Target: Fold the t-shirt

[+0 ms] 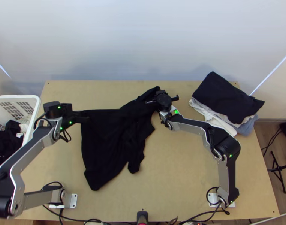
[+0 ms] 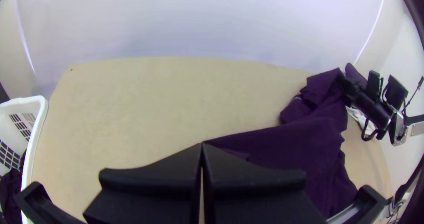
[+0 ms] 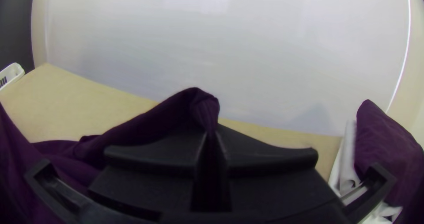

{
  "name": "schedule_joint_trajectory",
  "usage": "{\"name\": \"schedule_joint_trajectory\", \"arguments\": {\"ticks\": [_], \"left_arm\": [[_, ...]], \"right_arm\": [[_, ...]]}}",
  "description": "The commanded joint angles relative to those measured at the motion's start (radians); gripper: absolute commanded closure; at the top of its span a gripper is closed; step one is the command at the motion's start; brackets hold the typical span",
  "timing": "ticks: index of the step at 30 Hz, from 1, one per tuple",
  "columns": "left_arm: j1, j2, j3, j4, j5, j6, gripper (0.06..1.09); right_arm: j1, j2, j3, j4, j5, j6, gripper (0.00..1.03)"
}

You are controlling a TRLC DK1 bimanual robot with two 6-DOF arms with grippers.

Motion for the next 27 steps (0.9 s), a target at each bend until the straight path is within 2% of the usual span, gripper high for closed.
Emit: {"name": "schedule_joint_trajectory", "arguments": {"ticks": [1,3,4,6,7,8,9,13,16,17,22,26,27], "left_arm": [[0.106,0.131,0.038,0.088,0.006,-0.030,1.05],[0.118,0.175,0.059,0.108,-0.001,-0.039,1.05],[0.120,0.191,0.075,0.103,-0.012,-0.058,0.98],[0.120,0.195,0.098,0.089,-0.012,-0.093,0.58],[0.115,0.185,0.108,0.077,-0.011,-0.124,0.32],[0.103,0.160,0.114,0.057,-0.008,-0.135,0.16],[0.084,0.135,0.124,0.023,0.003,-0.141,0.10],[0.017,0.071,0.194,-0.228,0.097,-0.216,0.10],[0.015,0.063,0.242,-0.389,0.262,-0.268,0.10],[0.009,0.057,0.248,-0.423,0.293,-0.271,0.10],[-0.054,0.140,0.338,-0.695,0.302,-0.266,0.10],[-0.061,0.234,0.401,-0.871,0.304,-0.383,0.12],[-0.066,0.241,0.403,-0.886,0.304,-0.415,0.16]], "right_arm": [[0.009,-0.005,-0.016,0.000,0.004,0.000,1.00],[0.010,-0.005,-0.018,0.000,0.004,0.000,1.00],[0.012,-0.005,-0.019,0.000,0.002,0.000,1.00],[0.017,-0.008,-0.021,0.000,0.004,0.000,1.00],[0.018,-0.008,-0.023,0.000,0.004,0.000,1.00],[0.020,-0.010,-0.023,0.000,0.004,0.000,1.00],[0.021,-0.010,-0.024,0.000,0.004,0.000,1.00],[0.023,-0.008,-0.027,0.000,0.004,0.002,1.00],[0.024,-0.008,-0.029,0.000,0.004,0.005,1.00],[0.026,-0.008,-0.030,0.000,0.004,0.003,1.00],[0.026,-0.007,-0.032,0.000,0.004,0.008,1.00],[0.024,-0.007,-0.030,0.000,0.005,0.011,1.00],[0.024,-0.007,-0.030,0.000,0.004,0.013,1.00]]}}
